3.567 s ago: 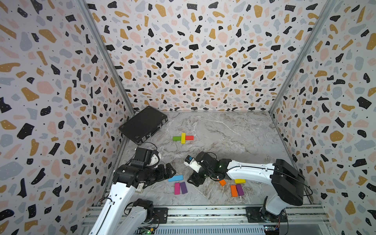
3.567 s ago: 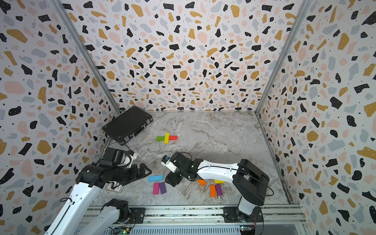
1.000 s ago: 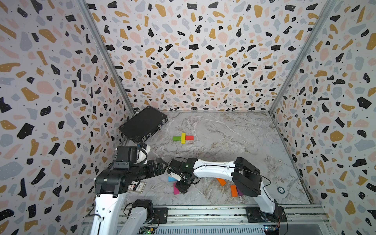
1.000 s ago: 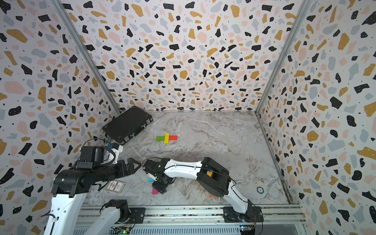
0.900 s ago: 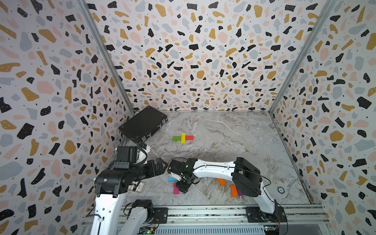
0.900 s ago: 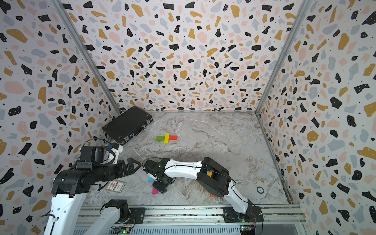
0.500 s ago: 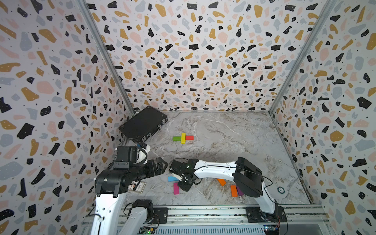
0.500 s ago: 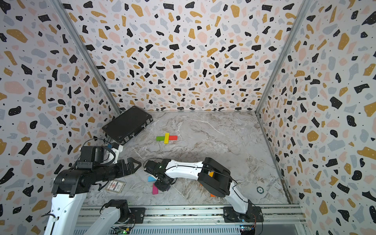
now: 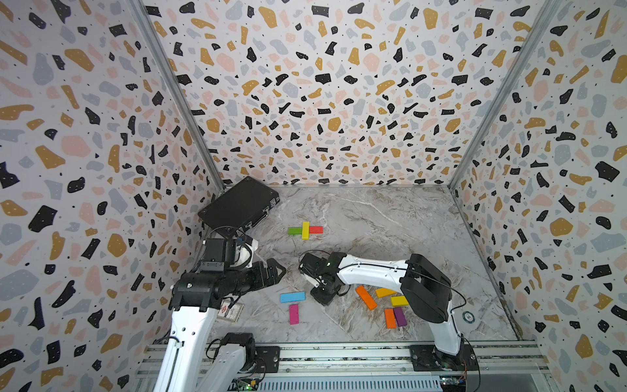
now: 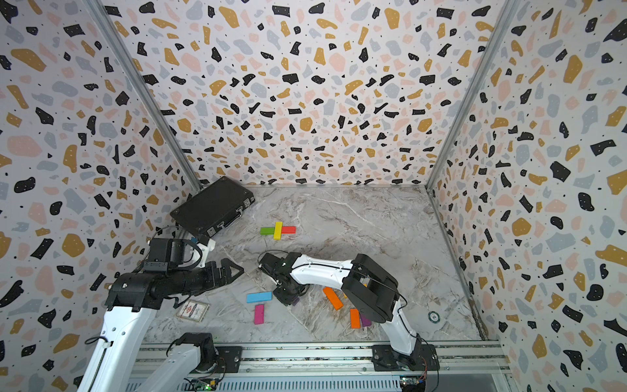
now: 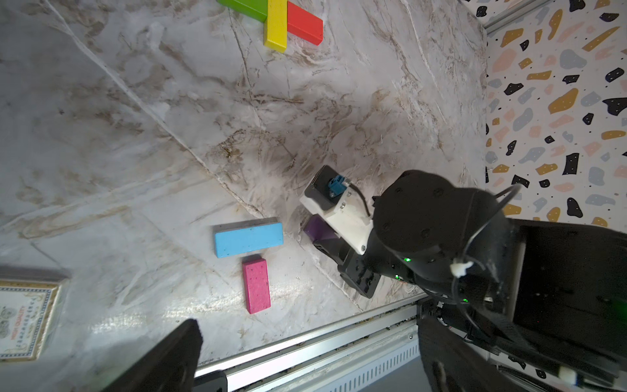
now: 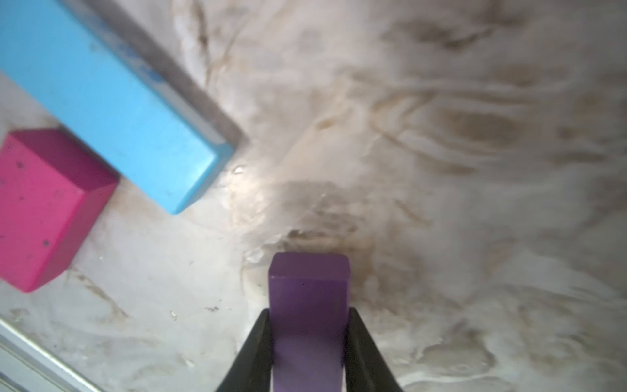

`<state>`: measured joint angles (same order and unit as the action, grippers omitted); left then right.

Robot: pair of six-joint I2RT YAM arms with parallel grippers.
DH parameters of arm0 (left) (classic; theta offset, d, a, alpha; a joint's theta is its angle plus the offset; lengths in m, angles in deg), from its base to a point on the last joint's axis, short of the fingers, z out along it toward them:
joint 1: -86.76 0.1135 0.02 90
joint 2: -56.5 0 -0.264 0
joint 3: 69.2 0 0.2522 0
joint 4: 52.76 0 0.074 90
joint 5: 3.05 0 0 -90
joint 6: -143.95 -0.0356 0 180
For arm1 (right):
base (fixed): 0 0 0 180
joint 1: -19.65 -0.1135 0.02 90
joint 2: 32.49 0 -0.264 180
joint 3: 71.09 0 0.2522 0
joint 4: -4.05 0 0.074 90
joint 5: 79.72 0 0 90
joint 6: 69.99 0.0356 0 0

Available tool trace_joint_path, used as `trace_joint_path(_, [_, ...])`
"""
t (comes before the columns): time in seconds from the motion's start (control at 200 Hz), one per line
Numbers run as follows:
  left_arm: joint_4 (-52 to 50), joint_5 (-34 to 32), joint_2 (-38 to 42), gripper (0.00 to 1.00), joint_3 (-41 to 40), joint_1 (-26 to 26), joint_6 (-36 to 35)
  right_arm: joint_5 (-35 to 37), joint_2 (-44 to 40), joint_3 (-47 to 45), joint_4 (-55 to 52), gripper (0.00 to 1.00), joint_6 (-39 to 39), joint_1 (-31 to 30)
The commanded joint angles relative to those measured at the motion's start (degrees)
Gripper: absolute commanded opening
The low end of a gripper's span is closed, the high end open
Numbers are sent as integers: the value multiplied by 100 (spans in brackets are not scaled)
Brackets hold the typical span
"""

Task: Assemble the letter t with building blocks
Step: Pick up the building block from the center of the board, then place the building block at the center of the board.

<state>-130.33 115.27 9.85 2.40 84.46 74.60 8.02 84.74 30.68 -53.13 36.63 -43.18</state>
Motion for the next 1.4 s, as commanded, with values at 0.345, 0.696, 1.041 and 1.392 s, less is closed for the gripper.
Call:
trace_joint_path(0.345, [933,-762,-523,100,-105,50,-228,113,1340,2384,-531,15,461,774])
trace_joint_path(0.696, [1197,-812,-869,99,-274,452,-233,-43,2111,3742,-694,14,907,1073])
trace_joint_path(1.041, [1434,-933,-929,100,-458,547,-81,-402,2652,4471,-783,16,1086,1186])
trace_joint_path(1.392, [1468,-803,-1047,100,-458,549,-133,-571,2759,4609,-822,40,1054,1194])
